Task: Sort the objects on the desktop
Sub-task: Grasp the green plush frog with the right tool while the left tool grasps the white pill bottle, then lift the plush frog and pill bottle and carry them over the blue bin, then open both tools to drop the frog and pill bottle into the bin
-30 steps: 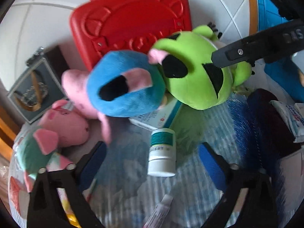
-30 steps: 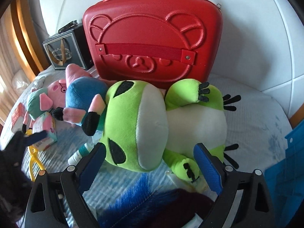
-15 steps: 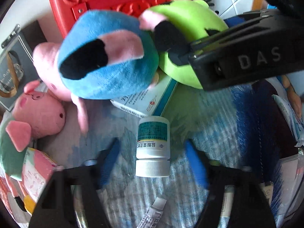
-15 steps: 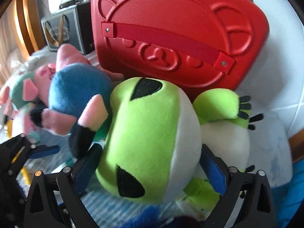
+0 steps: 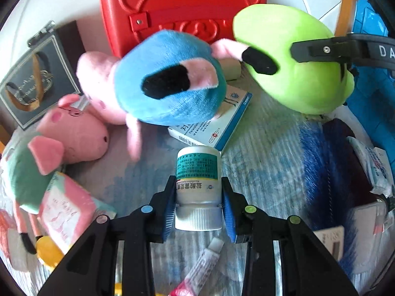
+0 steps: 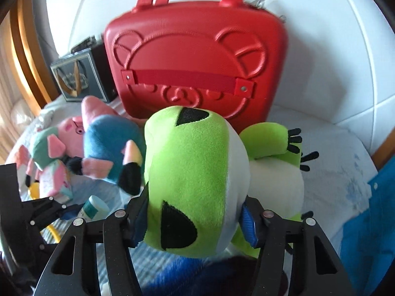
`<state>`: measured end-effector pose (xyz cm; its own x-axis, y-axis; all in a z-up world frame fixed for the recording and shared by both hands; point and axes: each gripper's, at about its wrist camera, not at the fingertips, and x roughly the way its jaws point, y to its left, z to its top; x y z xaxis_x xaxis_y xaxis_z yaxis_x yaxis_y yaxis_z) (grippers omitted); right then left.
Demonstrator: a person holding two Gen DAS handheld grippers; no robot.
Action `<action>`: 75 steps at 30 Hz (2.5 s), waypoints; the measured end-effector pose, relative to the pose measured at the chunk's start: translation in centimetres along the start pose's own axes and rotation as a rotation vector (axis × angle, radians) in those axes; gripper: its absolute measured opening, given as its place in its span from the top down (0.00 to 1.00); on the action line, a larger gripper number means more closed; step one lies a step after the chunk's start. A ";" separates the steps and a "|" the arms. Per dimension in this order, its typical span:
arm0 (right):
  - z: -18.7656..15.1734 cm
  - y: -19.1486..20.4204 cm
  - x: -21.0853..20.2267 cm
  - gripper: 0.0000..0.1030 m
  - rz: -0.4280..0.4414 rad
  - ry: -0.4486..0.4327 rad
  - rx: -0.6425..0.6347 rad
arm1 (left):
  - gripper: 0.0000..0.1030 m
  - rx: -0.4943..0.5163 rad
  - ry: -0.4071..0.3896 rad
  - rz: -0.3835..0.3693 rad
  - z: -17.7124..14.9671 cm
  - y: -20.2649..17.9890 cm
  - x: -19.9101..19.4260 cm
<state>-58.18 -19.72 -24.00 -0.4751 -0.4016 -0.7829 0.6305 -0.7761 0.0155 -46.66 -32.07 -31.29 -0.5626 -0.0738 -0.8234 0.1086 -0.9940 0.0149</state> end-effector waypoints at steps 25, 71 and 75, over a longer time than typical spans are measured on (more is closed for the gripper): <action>-3.9 3.5 -37.7 0.42 -0.165 -0.524 0.053 | 0.68 0.248 -0.529 -0.034 5.8 -11.3 -29.0; -19.1 -28.7 -58.4 0.04 -0.569 -0.603 0.456 | 0.00 0.357 -0.672 -0.115 13.3 -48.1 -37.6; -20.1 -27.2 -59.0 0.01 -0.541 -0.639 0.468 | 0.00 0.336 -0.679 -0.099 12.3 -47.1 -38.2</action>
<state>-34.94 34.90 9.25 -0.9622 -0.0142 -0.2718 -0.0155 -0.9942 0.1066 -40.34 16.59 6.47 -0.9489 0.0908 -0.3023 -0.1622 -0.9619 0.2202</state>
